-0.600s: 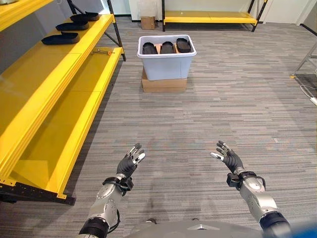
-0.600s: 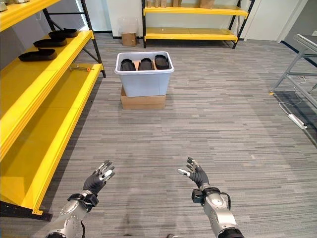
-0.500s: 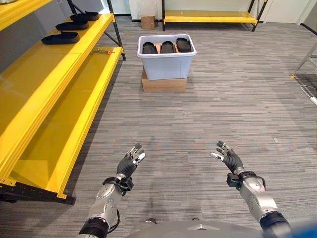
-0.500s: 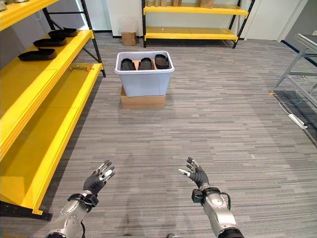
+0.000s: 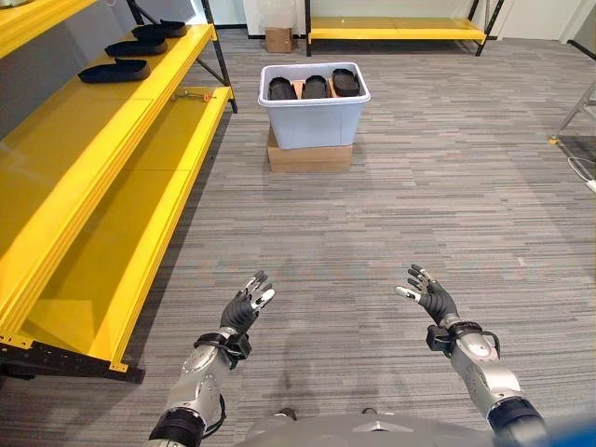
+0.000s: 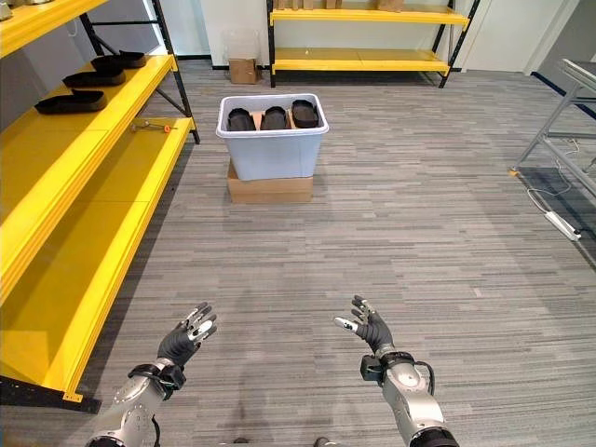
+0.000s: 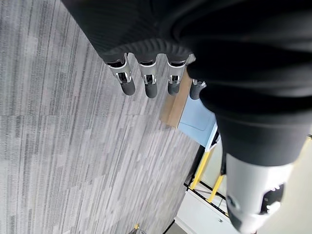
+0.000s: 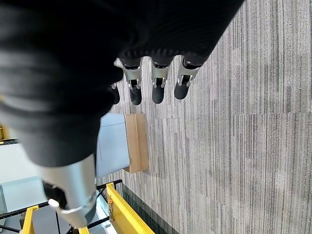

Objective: Move parts from the plastic box to the shelf.

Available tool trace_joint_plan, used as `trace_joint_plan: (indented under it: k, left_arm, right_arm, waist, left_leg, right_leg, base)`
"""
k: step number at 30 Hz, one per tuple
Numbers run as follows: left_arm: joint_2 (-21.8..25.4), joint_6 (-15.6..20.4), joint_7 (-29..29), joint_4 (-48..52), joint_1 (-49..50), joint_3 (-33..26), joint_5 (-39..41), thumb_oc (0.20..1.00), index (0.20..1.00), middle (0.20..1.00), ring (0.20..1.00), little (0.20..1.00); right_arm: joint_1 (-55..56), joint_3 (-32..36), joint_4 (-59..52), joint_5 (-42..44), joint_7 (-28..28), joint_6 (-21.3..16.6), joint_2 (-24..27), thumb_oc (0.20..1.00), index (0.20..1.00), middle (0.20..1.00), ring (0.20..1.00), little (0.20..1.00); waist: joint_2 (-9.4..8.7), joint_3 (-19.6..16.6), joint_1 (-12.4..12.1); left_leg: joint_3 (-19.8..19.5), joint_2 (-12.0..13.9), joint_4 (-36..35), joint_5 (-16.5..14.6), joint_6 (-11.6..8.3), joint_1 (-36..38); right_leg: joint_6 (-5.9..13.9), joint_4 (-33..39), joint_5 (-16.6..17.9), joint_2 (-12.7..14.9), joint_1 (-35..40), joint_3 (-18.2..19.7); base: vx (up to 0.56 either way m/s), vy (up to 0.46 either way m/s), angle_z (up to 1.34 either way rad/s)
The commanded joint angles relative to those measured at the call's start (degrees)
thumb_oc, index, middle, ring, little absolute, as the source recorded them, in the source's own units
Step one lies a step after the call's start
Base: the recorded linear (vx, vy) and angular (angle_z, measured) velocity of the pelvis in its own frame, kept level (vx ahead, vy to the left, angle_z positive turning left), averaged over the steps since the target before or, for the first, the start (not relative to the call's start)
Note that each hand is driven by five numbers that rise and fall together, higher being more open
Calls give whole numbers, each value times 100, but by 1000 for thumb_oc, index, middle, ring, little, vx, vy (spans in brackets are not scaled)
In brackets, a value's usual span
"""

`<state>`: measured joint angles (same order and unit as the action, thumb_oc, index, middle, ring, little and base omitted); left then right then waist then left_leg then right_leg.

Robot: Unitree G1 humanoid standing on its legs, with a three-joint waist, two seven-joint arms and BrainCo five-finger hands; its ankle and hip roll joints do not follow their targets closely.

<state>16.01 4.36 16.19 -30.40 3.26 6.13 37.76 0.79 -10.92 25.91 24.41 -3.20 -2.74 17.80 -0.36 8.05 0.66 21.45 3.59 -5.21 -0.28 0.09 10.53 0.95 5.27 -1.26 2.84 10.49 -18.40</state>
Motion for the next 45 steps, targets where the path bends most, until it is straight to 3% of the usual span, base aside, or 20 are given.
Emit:
trace_joint_plan:
  k: [1,17,22,25,27,28,32,33,34,35,36,38,39,40,43,45]
  left_arm:
    - [-49,141,10,97,-308,-156,283,1000,1000,1000,1000,1000]
    - [-74,-24,303,53,-274,-115,413,1000,1000,1000,1000,1000]
    - [4,-90,597,11,-293,-71,5,1000,1000,1000,1000,1000]
    - [186,-157,582,-74,-272,34,-99,1000,1000,1000,1000,1000]
    - [282,-118,549,-215,-326,31,-16,1000,1000,1000,1000,1000]
    - [324,-84,515,-272,-381,35,19,1000,1000,1000,1000,1000]
    - [354,-3,476,-329,-474,51,82,1000,1000,1000,1000,1000]
    - [334,43,332,-288,-423,23,29,1000,1000,1000,1000,1000]
    - [330,64,301,-274,-408,23,10,1000,1000,1000,1000,1000]
    - [327,80,280,-266,-399,22,4,1000,1000,1000,1000,1000]
    - [320,88,246,-194,-365,22,63,1000,1000,1000,1000,1000]
    - [294,49,187,-105,-378,8,64,1000,1000,1000,1000,1000]
    - [280,23,133,-41,-385,17,42,1000,1000,1000,1000,1000]
    - [266,18,71,13,-378,47,2,1000,1000,1000,1000,1000]
    - [234,39,68,26,-374,197,-113,1000,1000,1000,1000,1000]
    - [227,75,139,31,-308,329,-208,1000,1000,1000,1000,1000]
  right_arm:
    - [-303,-8,-136,-38,8,-96,16,1000,1000,1000,1000,1000]
    - [-323,17,-100,-239,10,-34,49,1000,1000,1000,1000,1000]
    - [-281,87,-90,-267,-31,-63,92,1000,1000,1000,1000,1000]
    - [-300,155,-142,-287,-41,-56,154,1000,1000,1000,1000,1000]
    - [-354,167,-170,-262,-6,-46,178,1000,1000,1000,1000,1000]
    - [-410,169,-179,-232,51,-73,183,1000,1000,1000,1000,1000]
    - [-472,192,-193,-169,146,-170,170,1000,1000,1000,1000,1000]
    - [-476,243,-224,-208,138,-156,148,1000,1000,1000,1000,1000]
    - [-480,246,-229,-218,137,-153,150,1000,1000,1000,1000,1000]
    - [-482,248,-232,-231,135,-153,151,1000,1000,1000,1000,1000]
    - [-434,283,-285,-211,97,-163,186,1000,1000,1000,1000,1000]
    - [-355,325,-345,-232,55,-172,160,1000,1000,1000,1000,1000]
    - [-317,338,-364,-252,30,-180,134,1000,1000,1000,1000,1000]
    - [-286,341,-357,-262,16,-210,109,1000,1000,1000,1000,1000]
    - [-205,412,-243,-212,60,-341,93,1000,1000,1000,1000,1000]
    - [-124,470,-190,-213,188,-438,48,1000,1000,1000,1000,1000]
  waist:
    - [-108,-106,13]
    - [-116,-97,-15]
    - [-113,-93,-8]
    - [-70,-55,13]
    - [-76,-1,31]
    - [-69,68,43]
    - [-26,197,15]
    - [6,299,5]
    - [3,315,14]
    - [3,323,19]
    - [-34,364,127]
    - [-138,384,216]
    - [-208,378,238]
    - [-277,419,254]
    - [-360,502,293]
    - [-383,556,346]
  left_leg:
    - [-98,454,21,303,-415,-119]
    - [-149,341,21,241,-346,-103]
    - [-192,251,21,201,-274,-108]
    - [-166,99,21,131,-112,-155]
    - [-198,-59,21,-18,16,-123]
    - [-206,-159,21,-39,144,-145]
    - [-251,-318,21,-98,319,-183]
    - [-245,-392,21,-200,377,-90]
    - [-250,-400,21,-224,377,-70]
    - [-253,-403,21,-237,376,-59]
    - [-301,-392,21,-203,350,-44]
    - [-395,-428,21,-281,301,50]
    - [-470,-465,21,-389,258,128]
    - [-443,-458,21,-379,227,176]
    - [-635,-492,21,-498,207,347]
    - [-777,-506,21,-518,233,441]
  right_leg:
    - [435,-120,372,448,-15,-177]
    - [468,-144,374,474,-6,-172]
    - [500,-264,346,519,-37,-123]
    - [558,-729,223,611,-210,-102]
    - [708,-1301,192,730,-382,-33]
    - [818,-1974,333,869,-665,31]
    - [933,-3214,680,1175,-1181,69]
    - [1014,-3890,938,1299,-1545,-21]
    - [1021,-3900,945,1267,-1594,-18]
    - [1023,-3902,950,1251,-1617,-17]
    - [898,-3378,1086,903,-1814,-46]
    - [892,-2584,1131,693,-1829,-1]
    - [977,-2125,1146,683,-1869,49]
    - [955,-1505,1404,659,-1807,-79]
    - [1072,-550,1739,646,-1987,89]
    - [1074,-332,1809,622,-2140,290]
  base:
    - [0,0,0]
    - [6,30,0]
    - [10,136,0]
    - [-8,242,0]
    - [-10,300,-1]
    - [-74,263,0]
    - [-32,247,13]
    - [36,195,16]
    - [46,178,19]
    - [35,-20,11]
    - [55,-58,6]
    - [184,-121,13]
    - [271,-177,29]
    - [269,-166,29]
    - [314,-166,23]
    - [386,-160,27]
